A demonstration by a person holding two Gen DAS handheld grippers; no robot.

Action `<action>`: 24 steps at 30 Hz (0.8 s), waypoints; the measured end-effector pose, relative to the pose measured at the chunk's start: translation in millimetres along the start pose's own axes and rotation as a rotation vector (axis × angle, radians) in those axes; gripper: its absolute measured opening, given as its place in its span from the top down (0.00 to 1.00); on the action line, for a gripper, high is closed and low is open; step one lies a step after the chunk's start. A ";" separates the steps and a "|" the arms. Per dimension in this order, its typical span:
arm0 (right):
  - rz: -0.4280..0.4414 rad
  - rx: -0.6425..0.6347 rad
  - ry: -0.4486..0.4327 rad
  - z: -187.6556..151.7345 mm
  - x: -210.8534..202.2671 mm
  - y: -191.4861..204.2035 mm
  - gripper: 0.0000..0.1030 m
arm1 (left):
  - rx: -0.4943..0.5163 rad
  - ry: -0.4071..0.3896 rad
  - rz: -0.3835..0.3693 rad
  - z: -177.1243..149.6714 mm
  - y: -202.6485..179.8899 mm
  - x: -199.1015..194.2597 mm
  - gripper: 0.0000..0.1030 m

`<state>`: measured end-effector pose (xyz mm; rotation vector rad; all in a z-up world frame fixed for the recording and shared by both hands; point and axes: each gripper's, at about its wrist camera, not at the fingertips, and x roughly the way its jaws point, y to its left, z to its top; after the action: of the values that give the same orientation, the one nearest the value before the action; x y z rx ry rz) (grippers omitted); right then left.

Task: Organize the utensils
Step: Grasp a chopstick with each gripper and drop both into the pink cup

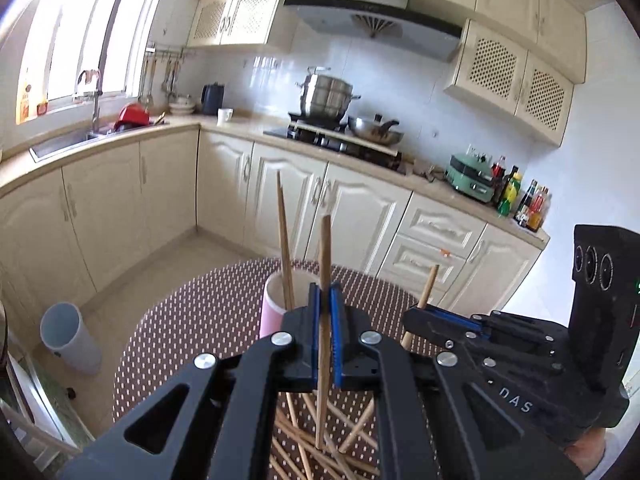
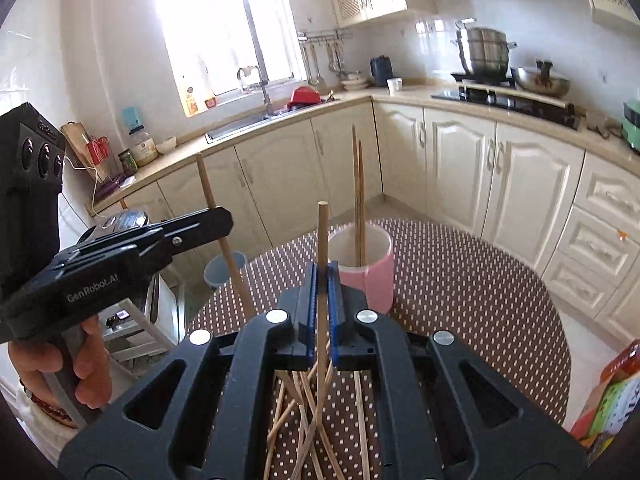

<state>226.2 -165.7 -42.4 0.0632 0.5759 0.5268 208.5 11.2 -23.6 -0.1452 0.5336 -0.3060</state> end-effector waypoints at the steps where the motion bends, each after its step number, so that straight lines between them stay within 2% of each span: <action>1: -0.004 -0.005 -0.013 5.4 -1.0 1.1 0.95 | 0.006 -0.009 0.002 4.9 -1.2 0.7 0.95; 13: -0.052 -0.065 -0.169 76.9 -6.0 6.5 0.95 | 0.015 -0.167 0.006 72.8 -7.4 -1.1 0.95; 19: -0.062 -0.041 -0.230 93.2 1.2 0.0 0.95 | -0.045 -0.282 0.031 91.8 3.0 0.2 0.95; 24: -0.086 -0.033 -0.250 94.9 13.5 -3.8 0.95 | -0.063 -0.323 0.064 91.7 12.6 14.0 0.95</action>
<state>288.3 -154.1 29.8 0.0710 0.3244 0.4365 270.8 23.8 45.1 -0.2336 0.2275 -0.1983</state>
